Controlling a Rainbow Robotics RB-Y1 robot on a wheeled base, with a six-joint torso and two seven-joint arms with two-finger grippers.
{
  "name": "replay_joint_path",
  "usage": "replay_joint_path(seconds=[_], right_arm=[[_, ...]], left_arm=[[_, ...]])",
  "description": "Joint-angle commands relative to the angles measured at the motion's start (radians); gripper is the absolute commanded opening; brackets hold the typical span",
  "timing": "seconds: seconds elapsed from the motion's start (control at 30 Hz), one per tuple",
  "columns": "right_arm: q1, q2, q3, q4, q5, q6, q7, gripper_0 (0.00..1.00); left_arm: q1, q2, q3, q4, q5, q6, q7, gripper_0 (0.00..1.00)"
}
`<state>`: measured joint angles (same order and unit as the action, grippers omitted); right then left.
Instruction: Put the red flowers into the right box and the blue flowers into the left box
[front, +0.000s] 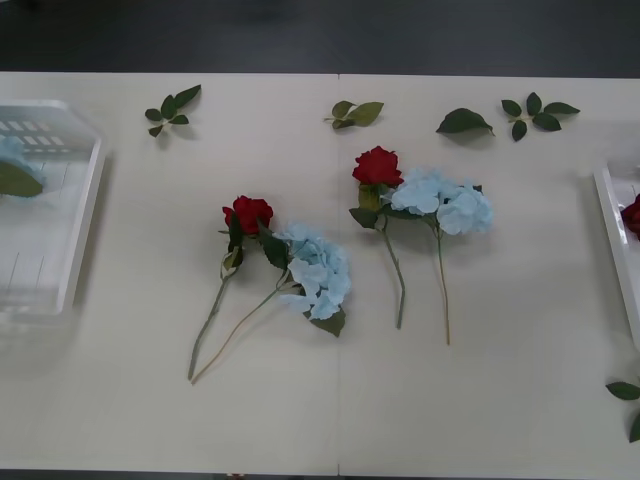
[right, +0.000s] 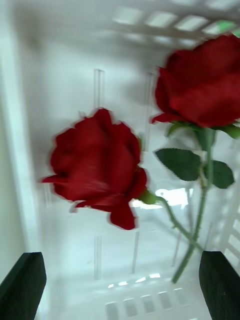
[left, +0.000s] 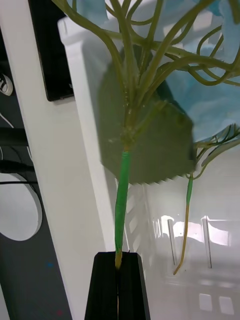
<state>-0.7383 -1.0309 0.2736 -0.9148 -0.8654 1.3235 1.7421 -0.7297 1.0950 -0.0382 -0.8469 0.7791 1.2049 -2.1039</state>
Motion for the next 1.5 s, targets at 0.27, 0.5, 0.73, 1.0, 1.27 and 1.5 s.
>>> replay_joint_path(seconds=[0.27,0.5,0.73,1.0,1.27,1.5], right_arm=[[-0.027,-0.014,0.064,-0.401,-0.126,0.160,-0.378,0.89],[-0.026,-0.006,0.200,-0.619,-0.149,0.146,-0.605,0.89],[-0.010,0.091,0.220,-0.710,-0.076,0.155,-0.753,0.88],[0.011,0.235,0.228,-0.719,0.085,0.168,-0.780,0.89],[0.065,0.328,0.260,-0.719,0.204,0.128,-0.777,0.88],[0.094,0.357,0.305,-0.717,0.275,0.103,-0.779,0.89]], left_arm=[[0.018,-0.040,-0.003,0.048,-0.034,-0.024,0.024,0.00],[0.052,-0.078,-0.003,0.048,-0.041,-0.044,0.042,0.00],[0.066,-0.093,-0.003,0.048,-0.041,-0.044,0.047,0.00],[0.067,-0.093,-0.003,0.048,-0.027,-0.044,0.042,0.82],[0.067,-0.092,0.058,0.000,0.014,-0.007,0.016,1.00],[0.067,-0.092,0.190,-0.104,0.035,0.186,-0.004,1.00]])
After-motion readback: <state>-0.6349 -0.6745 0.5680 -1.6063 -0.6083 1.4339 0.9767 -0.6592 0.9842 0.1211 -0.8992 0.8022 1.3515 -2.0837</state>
